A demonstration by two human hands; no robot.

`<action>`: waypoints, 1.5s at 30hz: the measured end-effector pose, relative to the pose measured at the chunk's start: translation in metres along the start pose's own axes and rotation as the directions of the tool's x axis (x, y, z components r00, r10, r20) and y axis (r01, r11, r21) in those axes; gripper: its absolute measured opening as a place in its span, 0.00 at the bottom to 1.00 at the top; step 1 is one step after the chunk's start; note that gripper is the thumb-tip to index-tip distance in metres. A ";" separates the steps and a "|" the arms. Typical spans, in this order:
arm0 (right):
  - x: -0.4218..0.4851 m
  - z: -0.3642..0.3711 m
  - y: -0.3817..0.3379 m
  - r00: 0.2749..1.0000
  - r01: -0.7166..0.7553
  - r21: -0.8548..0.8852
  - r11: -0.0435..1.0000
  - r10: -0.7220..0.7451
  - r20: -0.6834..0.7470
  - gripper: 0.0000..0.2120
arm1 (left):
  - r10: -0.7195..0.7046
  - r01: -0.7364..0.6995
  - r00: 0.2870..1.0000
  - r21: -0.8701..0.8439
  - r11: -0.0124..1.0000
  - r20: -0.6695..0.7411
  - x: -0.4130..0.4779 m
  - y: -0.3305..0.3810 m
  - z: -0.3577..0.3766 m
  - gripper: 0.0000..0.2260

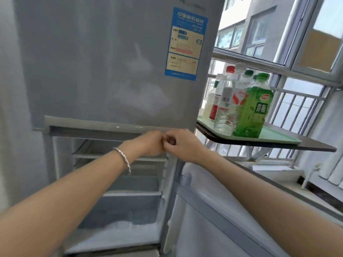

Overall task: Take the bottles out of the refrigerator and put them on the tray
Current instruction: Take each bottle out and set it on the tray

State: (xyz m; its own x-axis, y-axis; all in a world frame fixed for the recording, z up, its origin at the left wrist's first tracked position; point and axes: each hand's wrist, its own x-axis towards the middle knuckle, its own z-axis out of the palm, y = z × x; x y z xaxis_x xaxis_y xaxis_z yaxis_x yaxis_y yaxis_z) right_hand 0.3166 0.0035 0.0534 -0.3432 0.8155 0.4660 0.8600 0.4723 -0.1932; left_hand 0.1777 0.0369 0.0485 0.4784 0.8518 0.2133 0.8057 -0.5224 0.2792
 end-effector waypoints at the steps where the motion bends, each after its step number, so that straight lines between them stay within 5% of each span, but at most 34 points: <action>1: 0.005 0.015 -0.010 0.998 0.018 0.005 1.000 -0.019 0.059 0.06 | -0.042 0.042 0.999 0.030 0.999 0.026 -0.006 -0.017 0.004 0.11; 8: 0.038 0.126 -0.047 0.931 -0.050 0.126 0.991 0.001 0.364 0.07 | -0.289 0.278 0.952 0.117 0.954 0.101 -0.043 -0.117 0.041 0.13; 14: 0.058 0.223 -0.057 0.863 -0.191 0.227 0.955 0.053 0.503 0.19 | -0.483 0.479 0.874 0.075 0.875 0.053 -0.062 -0.182 0.085 0.16; 22: 0.075 0.312 -0.055 0.807 -0.216 0.073 0.974 0.136 0.575 0.28 | -0.666 0.666 0.746 0.026 0.745 0.001 -0.055 -0.249 0.146 0.20; 28: 0.080 0.345 -0.049 0.794 -0.205 0.031 0.978 0.147 0.590 0.29 | -0.805 0.792 0.592 -0.208 0.574 0.038 -0.049 -0.286 0.190 0.29; 32: 0.073 0.354 -0.046 0.786 -0.193 0.067 0.979 0.114 0.608 0.29 | -0.860 0.806 0.501 -0.413 0.425 0.093 -0.042 -0.302 0.215 0.37; 39: 0.060 0.343 -0.035 0.763 -0.220 0.077 0.972 0.122 0.634 0.32 | -0.882 0.702 0.414 -0.695 0.155 0.223 -0.035 -0.317 0.236 0.24; 45: 0.046 0.330 -0.026 0.715 -0.261 0.052 0.964 0.157 0.682 0.34 | -0.867 0.593 0.360 -0.802 -0.071 0.344 -0.042 -0.327 0.238 0.28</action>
State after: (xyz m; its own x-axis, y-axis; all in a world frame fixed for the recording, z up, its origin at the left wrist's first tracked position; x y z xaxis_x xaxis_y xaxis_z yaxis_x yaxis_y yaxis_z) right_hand 0.1542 0.1387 -0.2051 -0.3680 0.8848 -0.2859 0.8990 0.2601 -0.3523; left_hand -0.0230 0.1808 -0.2749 -0.4062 0.7731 -0.4871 -0.0539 0.5118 0.8574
